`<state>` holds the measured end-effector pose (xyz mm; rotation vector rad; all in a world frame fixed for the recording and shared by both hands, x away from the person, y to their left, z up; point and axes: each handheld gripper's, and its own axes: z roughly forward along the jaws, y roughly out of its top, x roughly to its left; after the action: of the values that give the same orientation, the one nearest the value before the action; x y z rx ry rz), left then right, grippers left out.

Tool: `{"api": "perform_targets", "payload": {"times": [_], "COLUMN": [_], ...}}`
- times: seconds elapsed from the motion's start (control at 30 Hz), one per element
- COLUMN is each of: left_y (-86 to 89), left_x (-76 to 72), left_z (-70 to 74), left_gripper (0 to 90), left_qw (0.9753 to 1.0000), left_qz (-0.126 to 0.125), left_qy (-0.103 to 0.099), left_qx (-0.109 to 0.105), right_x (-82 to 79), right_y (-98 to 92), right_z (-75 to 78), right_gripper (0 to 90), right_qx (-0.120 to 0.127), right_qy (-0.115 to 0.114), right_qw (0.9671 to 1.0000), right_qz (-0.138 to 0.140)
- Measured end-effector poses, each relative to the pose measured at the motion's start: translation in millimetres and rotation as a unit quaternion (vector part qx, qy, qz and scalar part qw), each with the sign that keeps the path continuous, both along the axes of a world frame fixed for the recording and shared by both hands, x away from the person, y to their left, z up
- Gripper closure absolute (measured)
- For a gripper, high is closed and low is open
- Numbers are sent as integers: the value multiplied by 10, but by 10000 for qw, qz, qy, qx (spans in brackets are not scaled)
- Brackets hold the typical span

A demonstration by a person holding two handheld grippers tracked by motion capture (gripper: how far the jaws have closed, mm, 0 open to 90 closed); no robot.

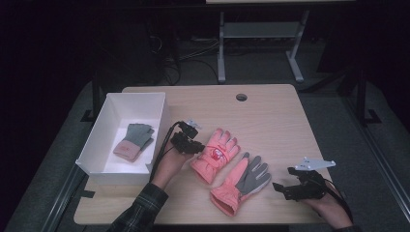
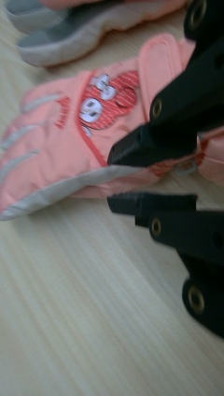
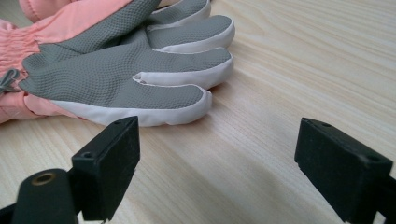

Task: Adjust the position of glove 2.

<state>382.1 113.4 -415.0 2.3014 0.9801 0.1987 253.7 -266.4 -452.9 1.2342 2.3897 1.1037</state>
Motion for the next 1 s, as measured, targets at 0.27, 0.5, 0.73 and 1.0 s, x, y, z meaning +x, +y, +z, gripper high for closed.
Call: {"api": "perform_targets", "payload": {"times": [0.27, 0.5, 0.73, 1.0], "left_y": [-137, -227, -168, -124], "left_x": [52, 104, 116, 34], "left_z": [-91, -249, -162, 169], "left_gripper": [542, 693, 801, 803], "left_qw": [9999, 9992, 9985, 9958], "left_qz": [-154, -252, -361, -537], "left_qy": [51, 285, 356, 338], "left_qx": [-56, 94, -224, -655], "right_x": [6, 4, -1, -42], "right_y": [13, 10, 26, 68], "right_z": [-3, -10, -2, 57], "right_gripper": [139, 139, 139, 249], "right_qx": [-16, -17, -30, 70], "right_qy": [25, 3, -16, 26], "right_qw": [10000, 10000, 10000, 9998], "right_qz": [-14, -4, 36, 206]}}
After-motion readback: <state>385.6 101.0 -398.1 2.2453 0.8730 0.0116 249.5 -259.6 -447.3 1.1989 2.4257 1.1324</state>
